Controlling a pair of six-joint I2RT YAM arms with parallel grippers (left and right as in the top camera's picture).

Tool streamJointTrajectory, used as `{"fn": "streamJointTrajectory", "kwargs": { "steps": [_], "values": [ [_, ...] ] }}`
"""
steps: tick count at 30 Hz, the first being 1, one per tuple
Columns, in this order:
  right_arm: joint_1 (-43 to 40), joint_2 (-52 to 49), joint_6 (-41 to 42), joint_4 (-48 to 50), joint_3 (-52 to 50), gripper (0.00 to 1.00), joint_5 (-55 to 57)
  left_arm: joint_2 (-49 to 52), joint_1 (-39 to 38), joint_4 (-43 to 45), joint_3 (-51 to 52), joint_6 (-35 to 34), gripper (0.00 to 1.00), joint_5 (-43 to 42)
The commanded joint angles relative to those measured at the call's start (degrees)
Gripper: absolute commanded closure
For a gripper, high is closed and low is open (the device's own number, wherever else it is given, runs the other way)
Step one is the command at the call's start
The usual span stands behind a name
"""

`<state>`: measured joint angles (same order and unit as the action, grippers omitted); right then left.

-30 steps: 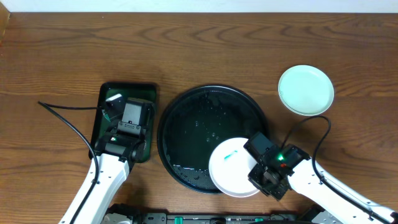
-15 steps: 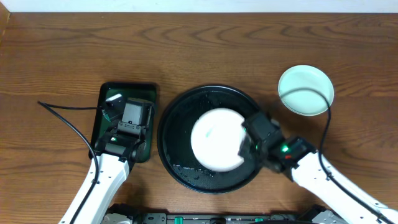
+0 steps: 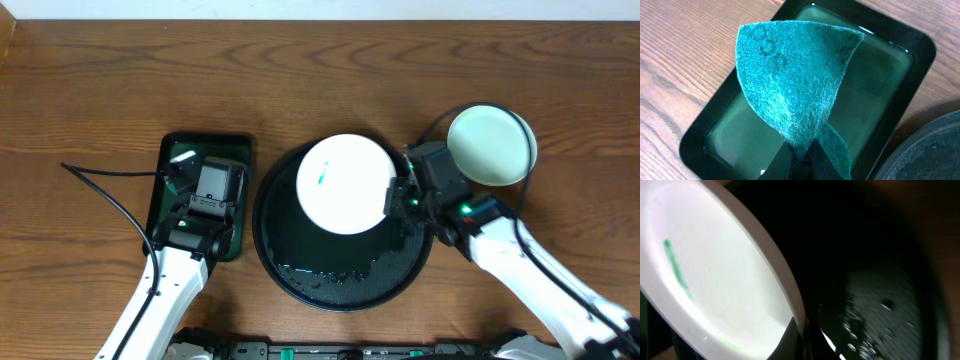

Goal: Clean dirty plates on tray and stack at the side
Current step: 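Grasp the white plate rim and pull it to the tray center, then bring the left gripper with the sponge over the white plate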

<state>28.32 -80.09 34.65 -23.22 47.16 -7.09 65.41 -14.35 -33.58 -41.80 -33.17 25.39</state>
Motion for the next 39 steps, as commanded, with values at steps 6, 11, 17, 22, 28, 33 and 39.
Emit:
{"fn": "streamJointTrajectory", "kwargs": {
  "steps": [6, 11, 17, 22, 28, 33, 39],
  "values": [
    [-1.27, -9.62, -4.11, 4.48, 0.83, 0.99, -9.9, -0.31, 0.31, 1.11, 0.07, -0.13, 0.93, 0.52],
    [-3.63, -13.16, -5.16, 4.92, 0.83, 0.98, -9.88, -0.31, 0.31, 2.69, 0.07, -4.24, 0.92, 0.57],
    [-4.7, -18.84, -5.14, 7.04, 0.83, 0.98, -13.68, 0.35, 0.31, 5.77, 0.07, -5.75, 0.92, 0.59],
    [-4.66, -23.78, -1.75, 10.56, 0.83, 0.99, -19.76, 3.3, 0.31, 9.07, 0.07, -5.75, 0.93, 0.79],
    [-4.7, -24.13, 0.02, 9.68, 0.85, 0.79, -18.8, 8.52, 0.33, 12.41, 0.07, -5.75, 0.92, 4.44],
    [-4.7, -21.73, 0.0, 6.69, 0.85, 0.77, -14.19, 13.0, 1.05, 15.34, 0.07, -5.75, 0.93, 4.52],
    [-4.7, -16.79, -0.02, 2.84, 0.85, 0.99, -6.97, 20.61, 3.5, 19.02, 0.07, -5.77, 0.93, 3.5]
  ]
}}
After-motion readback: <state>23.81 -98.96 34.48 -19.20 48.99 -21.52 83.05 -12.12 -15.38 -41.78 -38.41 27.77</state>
